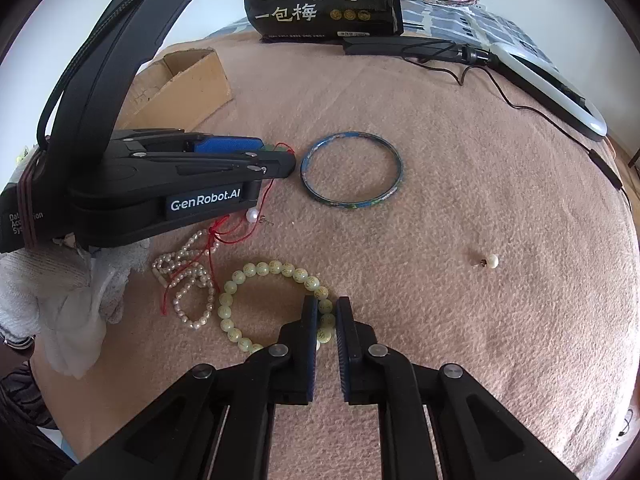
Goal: Organize jewelry
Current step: 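Close left gripper on jade pendant while right gripper grasps cream bead bracelet, then carry jade pendant in left gripper and bracelet in right gripper over box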
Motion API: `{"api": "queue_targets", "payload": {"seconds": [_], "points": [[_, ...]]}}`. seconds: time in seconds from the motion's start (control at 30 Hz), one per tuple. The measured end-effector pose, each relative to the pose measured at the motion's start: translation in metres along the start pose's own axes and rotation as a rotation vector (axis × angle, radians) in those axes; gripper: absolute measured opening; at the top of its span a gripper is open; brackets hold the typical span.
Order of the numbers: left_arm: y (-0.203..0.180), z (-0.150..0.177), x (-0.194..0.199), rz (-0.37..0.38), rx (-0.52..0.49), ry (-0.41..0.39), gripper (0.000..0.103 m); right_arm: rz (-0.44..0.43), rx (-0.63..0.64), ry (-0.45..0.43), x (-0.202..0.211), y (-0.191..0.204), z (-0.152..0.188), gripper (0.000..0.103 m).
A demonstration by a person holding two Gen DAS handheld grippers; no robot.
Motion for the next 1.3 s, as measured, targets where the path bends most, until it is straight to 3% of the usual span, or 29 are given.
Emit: {"api": "queue_targets", "payload": {"seconds": [0.5,0.93,1.3], "points": [[0.012,-0.011,0.055,0.04,0.042,-0.077,0.031,-0.061,-0.058,-0.083,0.034,-0.002,-0.009,0.005],[0.025,-0.022,0.124,0.045,0.025,-0.174,0.031,-0.026,-0.019,-0.131,0.062,0.011,-0.016,0.005],[0.065,-0.03,0.167,0.012,0.064,-0.242,0.031,-0.026,-0.002,-0.17,0.084,0.031,-0.021,0.005]]}}
Point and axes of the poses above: each gripper's, at about its wrist camera, not at the fingertips, and x roughly against the way its jaws point, y to its left, z to its underside, the point moved 2 cm from there along -x, roughly the way its jaws point, and after that the axes turned 4 degrees about -y, right-handed, at the moved point
